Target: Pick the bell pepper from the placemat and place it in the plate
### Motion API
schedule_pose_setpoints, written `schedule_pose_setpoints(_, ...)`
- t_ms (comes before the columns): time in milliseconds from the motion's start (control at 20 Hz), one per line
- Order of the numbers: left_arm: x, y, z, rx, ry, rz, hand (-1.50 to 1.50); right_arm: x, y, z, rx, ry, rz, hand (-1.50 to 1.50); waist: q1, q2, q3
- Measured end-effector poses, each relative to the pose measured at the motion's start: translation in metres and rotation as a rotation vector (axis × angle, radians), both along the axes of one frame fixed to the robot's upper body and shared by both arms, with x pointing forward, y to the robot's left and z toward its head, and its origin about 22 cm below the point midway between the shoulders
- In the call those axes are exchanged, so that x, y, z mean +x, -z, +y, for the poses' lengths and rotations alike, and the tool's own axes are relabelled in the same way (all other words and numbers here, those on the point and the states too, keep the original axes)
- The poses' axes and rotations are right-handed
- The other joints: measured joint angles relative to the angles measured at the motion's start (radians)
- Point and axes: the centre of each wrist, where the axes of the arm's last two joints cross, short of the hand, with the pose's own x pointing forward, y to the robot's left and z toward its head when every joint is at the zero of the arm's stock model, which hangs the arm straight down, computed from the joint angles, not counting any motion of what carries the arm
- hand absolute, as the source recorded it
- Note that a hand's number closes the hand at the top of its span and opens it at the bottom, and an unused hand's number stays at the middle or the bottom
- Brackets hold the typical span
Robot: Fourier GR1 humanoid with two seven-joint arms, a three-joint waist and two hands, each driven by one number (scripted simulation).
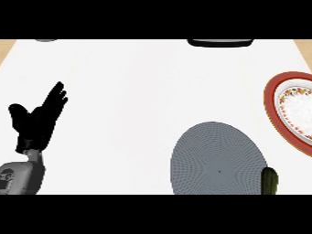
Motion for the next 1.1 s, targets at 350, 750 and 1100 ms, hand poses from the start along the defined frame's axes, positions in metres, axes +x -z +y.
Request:
schedule_pose_setpoints(350, -0.001, 0.001, -0.007, 0.008, 0.016, -0.006, 0.0, 0.036, 0.015, -0.044, -0.065, 0.058, 0.052, 1.5, 0.013, 0.004, 0.001)
schedule_pose_setpoints(750, 0.0, 0.0, -0.01, 0.005, 0.03, -0.013, 0.0, 0.056, 0.038, -0.064, -0.068, 0.004, 0.282, -1.5, 0.03, 0.009, 0.002)
schedule_pose_setpoints(1100, 0.002, 0.001, -0.009, 0.005, 0.03, -0.011, 0.0, 0.06, 0.038, -0.078, -0.001, -0.099, 0.196, -1.5, 0.021, 0.009, 0.003)
